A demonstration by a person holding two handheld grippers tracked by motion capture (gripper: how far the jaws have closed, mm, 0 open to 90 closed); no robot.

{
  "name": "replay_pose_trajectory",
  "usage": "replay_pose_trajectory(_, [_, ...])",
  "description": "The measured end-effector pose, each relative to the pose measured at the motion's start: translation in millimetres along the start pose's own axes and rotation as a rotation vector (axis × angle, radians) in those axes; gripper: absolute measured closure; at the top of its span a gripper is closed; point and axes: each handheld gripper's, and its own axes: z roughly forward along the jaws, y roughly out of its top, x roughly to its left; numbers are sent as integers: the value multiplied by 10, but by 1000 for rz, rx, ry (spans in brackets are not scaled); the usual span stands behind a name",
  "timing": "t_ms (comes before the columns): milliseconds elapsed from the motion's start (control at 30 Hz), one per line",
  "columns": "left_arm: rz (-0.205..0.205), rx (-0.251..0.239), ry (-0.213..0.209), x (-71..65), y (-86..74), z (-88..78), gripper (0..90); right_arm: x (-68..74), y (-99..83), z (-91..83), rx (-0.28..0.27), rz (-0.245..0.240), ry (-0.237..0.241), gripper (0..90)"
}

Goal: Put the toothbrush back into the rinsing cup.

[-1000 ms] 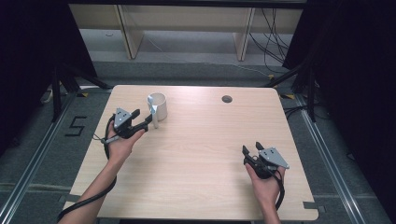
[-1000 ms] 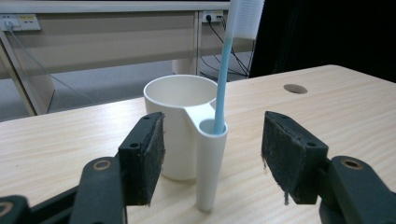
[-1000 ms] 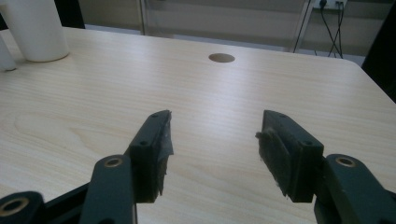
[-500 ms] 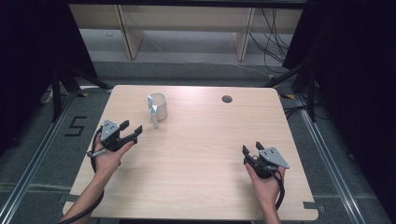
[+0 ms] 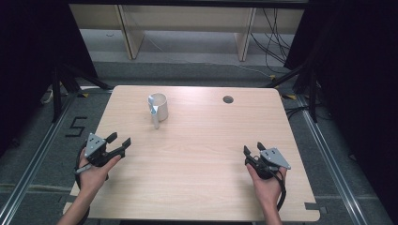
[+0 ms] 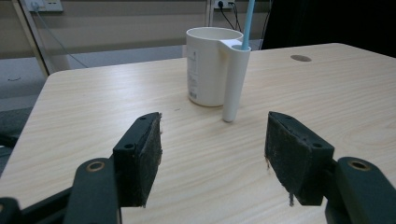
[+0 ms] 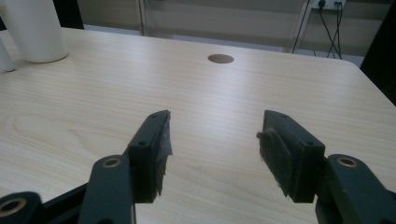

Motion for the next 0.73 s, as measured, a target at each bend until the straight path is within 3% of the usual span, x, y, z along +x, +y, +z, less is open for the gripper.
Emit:
replay_pose_trajectory(100, [-3,6,9,38,-59,-76,355,-10,-1,1,0,-12,-5,436])
replay_pose_trajectory(133, [-8,7,12,45,-81,-100,355,15,-7,-4,10,19,-4,436])
replay_pose_trajectory(167, [-10,7,14,55,-104,-120,355,-7,-6,8,-2,-10,0,436])
replay_pose_trajectory(433, [-53,13,37,116,-290,-262,352,0,-14,7,12,-10,-1,432])
replay_pose_trajectory(733, [-79,-21,64,215,-398,-343,352,-6,-32,18,24,3,24,429])
